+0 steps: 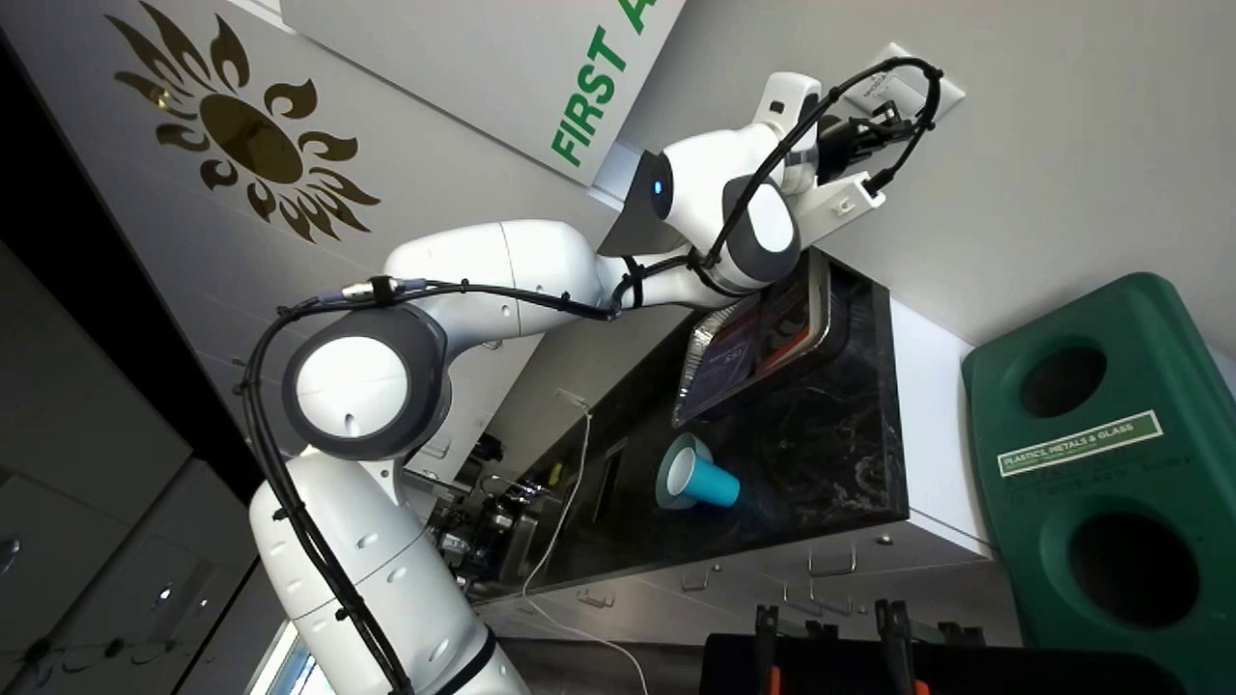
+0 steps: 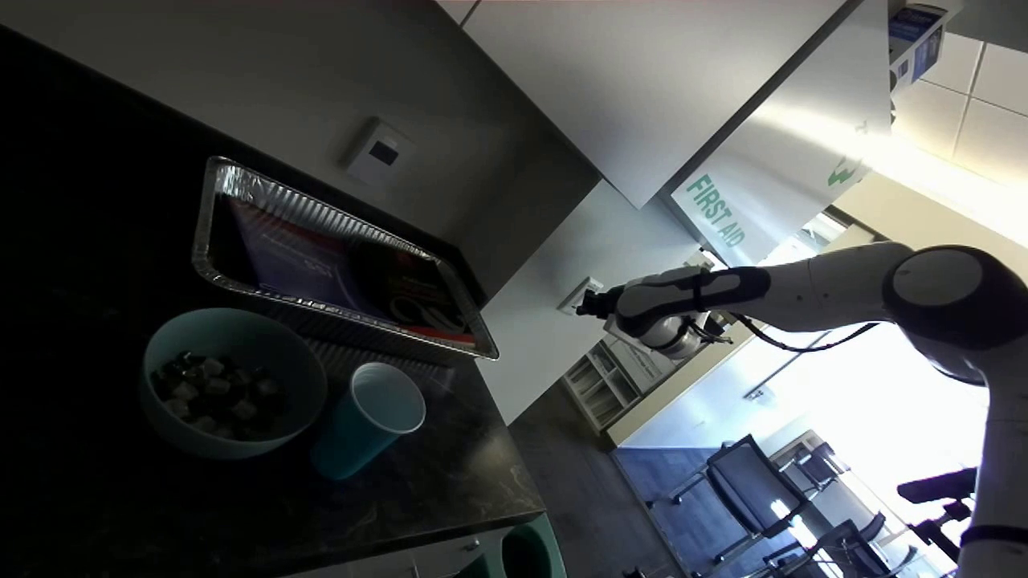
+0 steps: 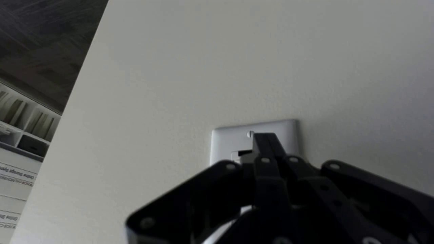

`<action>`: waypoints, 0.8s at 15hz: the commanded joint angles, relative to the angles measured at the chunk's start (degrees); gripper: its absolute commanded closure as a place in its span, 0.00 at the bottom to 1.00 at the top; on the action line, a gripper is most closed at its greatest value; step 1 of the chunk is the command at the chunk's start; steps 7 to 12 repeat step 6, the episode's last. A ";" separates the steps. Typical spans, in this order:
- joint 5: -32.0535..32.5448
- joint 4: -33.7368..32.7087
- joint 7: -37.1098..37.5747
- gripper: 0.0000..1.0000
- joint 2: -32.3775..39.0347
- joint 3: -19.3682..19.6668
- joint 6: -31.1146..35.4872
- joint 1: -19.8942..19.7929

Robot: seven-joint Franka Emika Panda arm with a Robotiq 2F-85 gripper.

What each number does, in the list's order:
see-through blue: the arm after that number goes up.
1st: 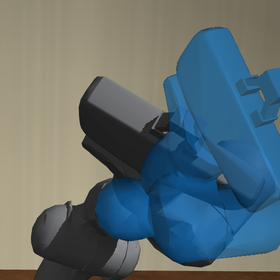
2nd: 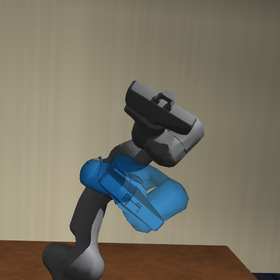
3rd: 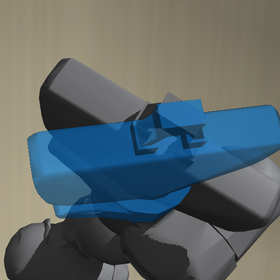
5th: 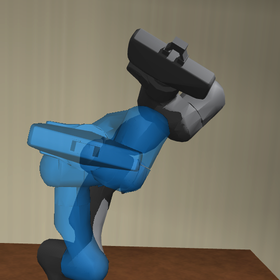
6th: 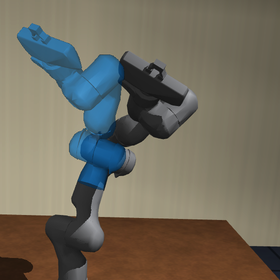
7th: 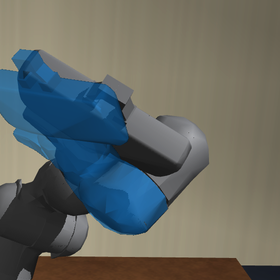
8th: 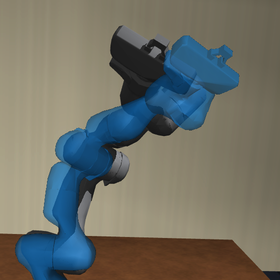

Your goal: Flip the switch on the wall

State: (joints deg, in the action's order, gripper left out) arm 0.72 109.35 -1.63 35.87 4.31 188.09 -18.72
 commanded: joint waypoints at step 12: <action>-0.58 0.61 0.39 1.00 -1.14 -0.09 -1.03 0.31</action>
